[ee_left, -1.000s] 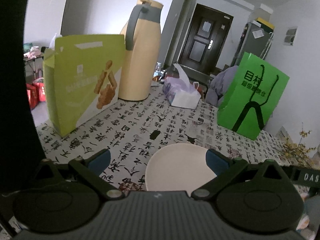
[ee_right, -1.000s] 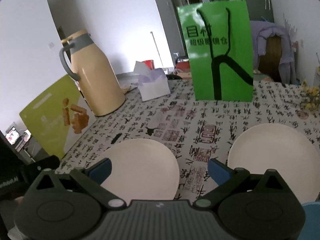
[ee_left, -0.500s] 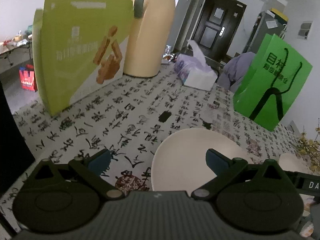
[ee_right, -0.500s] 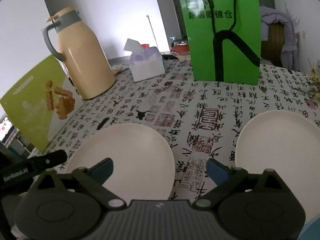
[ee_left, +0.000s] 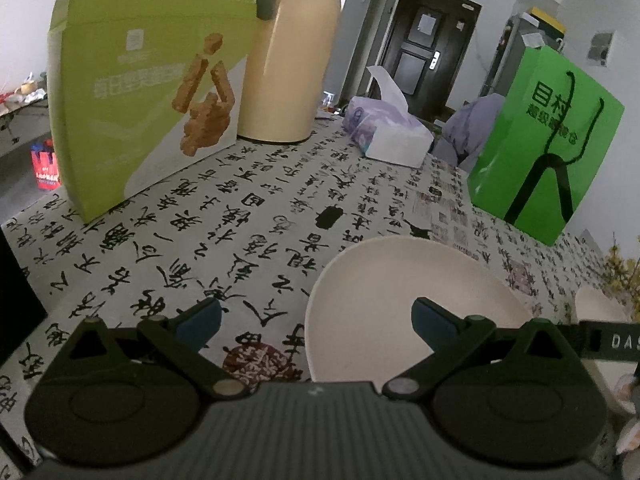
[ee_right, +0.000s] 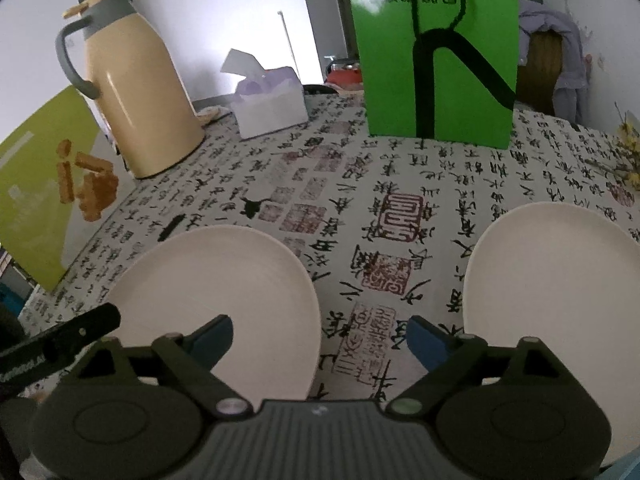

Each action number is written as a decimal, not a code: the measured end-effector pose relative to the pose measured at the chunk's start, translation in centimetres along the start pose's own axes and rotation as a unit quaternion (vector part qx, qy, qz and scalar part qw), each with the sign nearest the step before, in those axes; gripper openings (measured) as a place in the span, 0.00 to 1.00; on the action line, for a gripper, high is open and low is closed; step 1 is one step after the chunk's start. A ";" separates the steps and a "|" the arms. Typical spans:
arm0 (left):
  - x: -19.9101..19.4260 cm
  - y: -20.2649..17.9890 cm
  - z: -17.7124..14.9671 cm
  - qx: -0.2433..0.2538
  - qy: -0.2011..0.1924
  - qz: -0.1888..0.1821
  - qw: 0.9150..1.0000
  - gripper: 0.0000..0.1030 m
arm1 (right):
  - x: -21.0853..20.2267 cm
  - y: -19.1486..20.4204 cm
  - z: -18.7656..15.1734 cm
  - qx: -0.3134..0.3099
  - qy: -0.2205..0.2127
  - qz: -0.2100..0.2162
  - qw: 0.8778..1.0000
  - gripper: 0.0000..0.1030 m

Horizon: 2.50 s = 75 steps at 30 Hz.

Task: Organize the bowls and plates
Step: 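Move both grippers to the rim of the cream plate near the thermos, then close the left gripper on the plate rim while the right gripper closes beside it, then lift the cream plate off the table with both grippers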

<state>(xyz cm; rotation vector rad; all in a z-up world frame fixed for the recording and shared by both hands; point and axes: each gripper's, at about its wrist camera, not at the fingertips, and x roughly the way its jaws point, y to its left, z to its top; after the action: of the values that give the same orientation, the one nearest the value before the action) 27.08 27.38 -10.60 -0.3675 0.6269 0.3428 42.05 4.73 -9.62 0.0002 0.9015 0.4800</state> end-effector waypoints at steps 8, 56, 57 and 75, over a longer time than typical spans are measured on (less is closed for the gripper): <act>0.7 -0.3 -0.6 0.015 -0.002 -0.003 1.000 1.00 | 0.4 0.1 -0.2 -0.002 0.002 0.003 1.000 0.81; 1.2 -0.2 -0.6 0.012 0.008 -0.017 1.000 0.19 | 1.0 1.0 -0.8 -0.025 -0.013 0.010 1.000 0.14; 1.2 -0.2 -0.6 0.013 0.008 -0.017 1.000 0.19 | 1.0 0.9 -0.8 -0.025 -0.013 0.010 1.000 0.14; 0.9 -0.2 -0.5 0.024 0.008 -0.020 0.999 0.19 | 0.4 1.0 -1.2 -0.044 -0.022 0.011 0.999 0.15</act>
<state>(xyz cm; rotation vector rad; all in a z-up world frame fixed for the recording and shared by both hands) 27.59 27.12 -11.44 -0.3363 0.6408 0.2857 40.93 5.59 -10.50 -0.0591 0.8384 0.5369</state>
